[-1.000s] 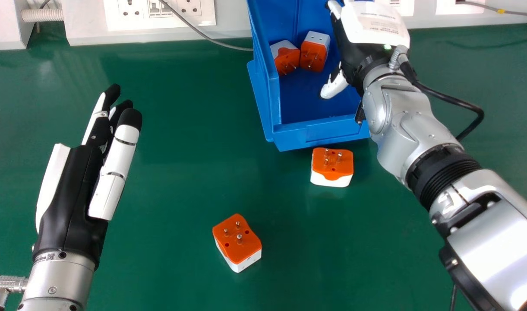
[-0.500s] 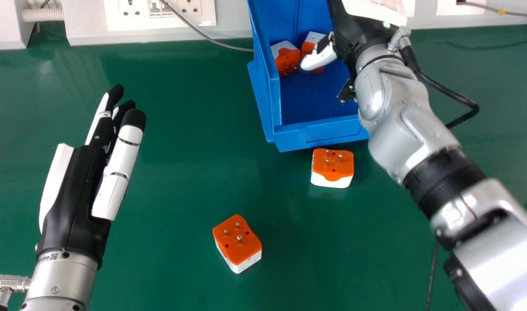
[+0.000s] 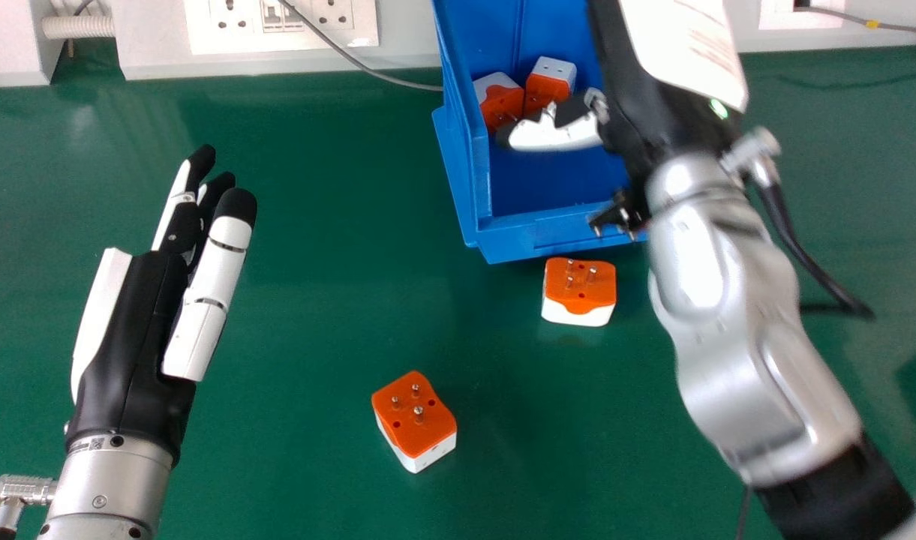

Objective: Pick all objects and put in blue box

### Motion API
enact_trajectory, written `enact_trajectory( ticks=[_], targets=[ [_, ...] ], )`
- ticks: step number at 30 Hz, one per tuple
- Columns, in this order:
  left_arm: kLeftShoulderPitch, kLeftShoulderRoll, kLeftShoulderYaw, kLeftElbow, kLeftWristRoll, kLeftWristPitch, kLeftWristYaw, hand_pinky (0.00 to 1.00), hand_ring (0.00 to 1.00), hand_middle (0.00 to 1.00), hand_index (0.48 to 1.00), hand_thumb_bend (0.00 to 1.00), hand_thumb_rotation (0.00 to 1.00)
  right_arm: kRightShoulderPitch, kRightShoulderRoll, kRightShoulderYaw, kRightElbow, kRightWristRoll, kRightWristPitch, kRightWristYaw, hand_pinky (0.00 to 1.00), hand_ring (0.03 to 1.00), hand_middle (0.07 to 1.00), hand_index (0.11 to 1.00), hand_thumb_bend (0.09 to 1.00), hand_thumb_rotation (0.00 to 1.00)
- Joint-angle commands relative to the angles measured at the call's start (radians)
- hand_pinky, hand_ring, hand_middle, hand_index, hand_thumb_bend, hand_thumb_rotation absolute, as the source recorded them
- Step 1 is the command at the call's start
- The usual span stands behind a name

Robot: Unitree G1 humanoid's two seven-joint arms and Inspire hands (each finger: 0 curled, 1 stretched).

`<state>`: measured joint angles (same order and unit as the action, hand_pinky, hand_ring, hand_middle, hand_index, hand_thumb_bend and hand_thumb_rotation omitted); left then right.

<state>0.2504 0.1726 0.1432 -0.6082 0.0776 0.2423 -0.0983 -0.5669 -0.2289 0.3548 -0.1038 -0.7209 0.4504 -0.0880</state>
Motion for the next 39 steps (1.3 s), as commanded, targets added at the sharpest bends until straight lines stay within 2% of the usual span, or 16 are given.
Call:
enact_trajectory(
  ticks=[1,6,15,26,30,39],
  targets=[
    [-0.004,0.003,0.006,-0.013,-0.001,-0.014,0.004,0.88,0.96,0.97,0.978,0.52,1.00,0.058,0.000,-0.027,-0.123,-0.026,-0.003,0.000,0.79,0.913,0.977,0.904,0.722,0.00],
    [-0.003,0.003,0.007,-0.010,-0.001,-0.019,0.005,0.88,0.96,0.97,0.978,0.52,1.00,0.284,0.024,-0.026,-0.354,-0.064,-0.007,-0.006,0.79,0.912,0.973,0.904,0.725,0.02],
    [0.004,0.005,0.014,-0.006,-0.011,-0.029,0.000,0.88,0.96,0.97,0.984,0.54,1.00,0.547,0.073,0.005,-0.506,-0.134,-0.064,-0.036,0.82,0.927,0.979,0.924,0.727,0.06],
    [0.018,0.007,0.029,0.007,-0.027,-0.055,-0.009,0.89,0.96,0.97,0.989,0.53,1.00,0.789,0.075,0.009,-0.435,-0.117,-0.289,-0.191,0.76,0.934,0.966,0.928,0.713,0.09],
    [0.030,0.008,0.035,0.013,-0.032,-0.074,-0.015,0.89,0.96,0.97,0.989,0.53,1.00,0.839,0.071,0.014,-0.351,-0.118,-0.369,-0.265,0.74,0.926,0.956,0.920,0.693,0.10],
    [0.041,0.011,0.041,0.015,-0.044,-0.085,-0.018,0.89,0.96,0.97,0.992,0.54,1.00,0.899,0.104,0.042,-0.232,-0.123,-0.446,-0.373,0.71,0.896,0.929,0.899,0.655,0.16]
  ],
)
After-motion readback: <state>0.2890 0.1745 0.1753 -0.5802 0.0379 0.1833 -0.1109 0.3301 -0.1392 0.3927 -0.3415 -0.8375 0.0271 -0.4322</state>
